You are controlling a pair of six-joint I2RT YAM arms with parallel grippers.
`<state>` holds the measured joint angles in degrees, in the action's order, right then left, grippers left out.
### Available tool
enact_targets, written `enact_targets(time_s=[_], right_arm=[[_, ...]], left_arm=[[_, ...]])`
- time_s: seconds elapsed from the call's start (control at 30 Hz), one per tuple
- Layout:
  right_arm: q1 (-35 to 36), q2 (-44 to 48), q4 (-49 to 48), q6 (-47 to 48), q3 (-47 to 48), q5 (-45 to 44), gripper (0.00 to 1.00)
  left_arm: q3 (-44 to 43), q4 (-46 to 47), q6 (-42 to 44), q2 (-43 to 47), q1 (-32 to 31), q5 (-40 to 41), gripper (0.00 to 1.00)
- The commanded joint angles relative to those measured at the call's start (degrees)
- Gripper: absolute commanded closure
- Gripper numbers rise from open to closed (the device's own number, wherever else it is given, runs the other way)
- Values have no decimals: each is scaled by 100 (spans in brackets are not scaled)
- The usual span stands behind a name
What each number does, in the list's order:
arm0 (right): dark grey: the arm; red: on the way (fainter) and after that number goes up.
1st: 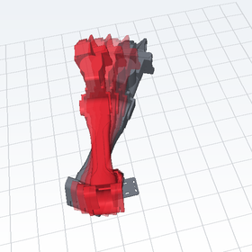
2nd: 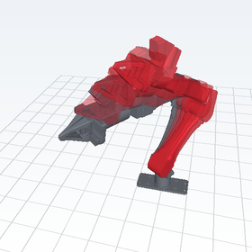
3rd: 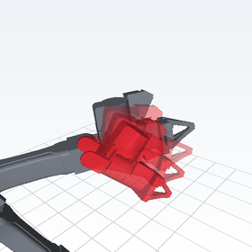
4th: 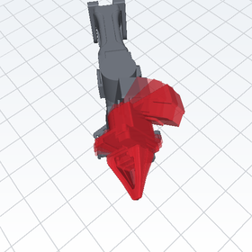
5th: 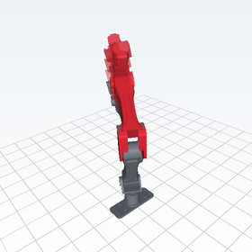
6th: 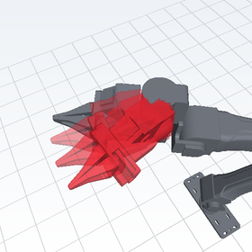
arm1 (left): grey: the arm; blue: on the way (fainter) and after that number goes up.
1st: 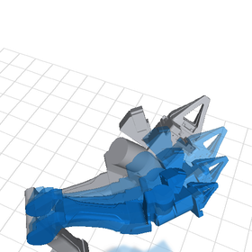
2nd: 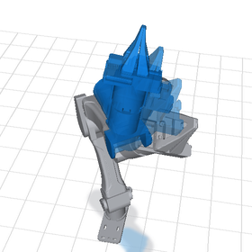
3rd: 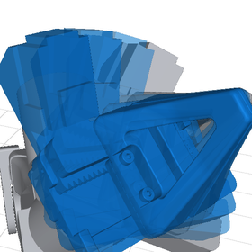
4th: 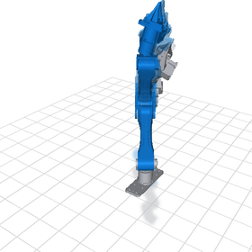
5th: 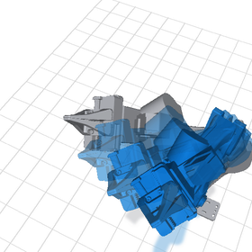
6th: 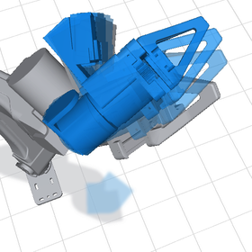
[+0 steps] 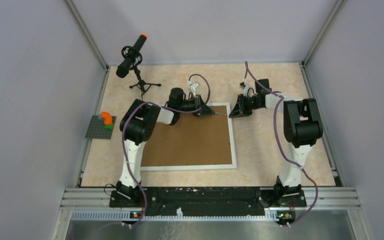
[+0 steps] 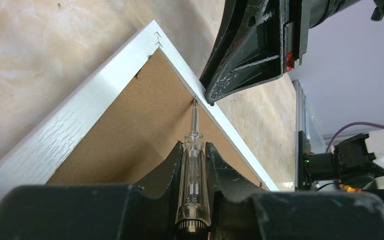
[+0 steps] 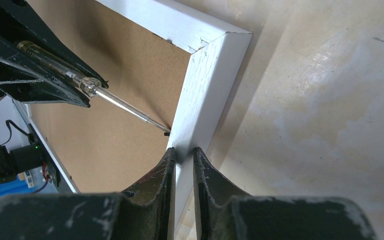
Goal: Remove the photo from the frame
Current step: Release the photo frame item from the photo frame.
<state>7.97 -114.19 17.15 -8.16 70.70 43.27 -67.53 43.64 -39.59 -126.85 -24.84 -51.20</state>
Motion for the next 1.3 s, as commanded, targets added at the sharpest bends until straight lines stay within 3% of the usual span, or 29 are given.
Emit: enact_targets(time_s=[0.0,0.47,0.93,1.0,1.27], right_arm=[[185,-413,-150,70,125,-458,92],[233,-622,-141,34,247,-876,100],[138,-480,-52,45,311,-1039,100],[42,-340,-12,72,326,-1058,96],[-25,457,199,158,422,-1500,59]], left_arm=[[-193,-927,958,418,-462,-173,100],[-554,-2665,3023,942,-1376,106,100],[-841,-3222,4182,1076,-1980,618,100],[-925,-3136,4000,1116,-1812,787,100],[-1710,-3220,3689,1633,-1293,749,100]])
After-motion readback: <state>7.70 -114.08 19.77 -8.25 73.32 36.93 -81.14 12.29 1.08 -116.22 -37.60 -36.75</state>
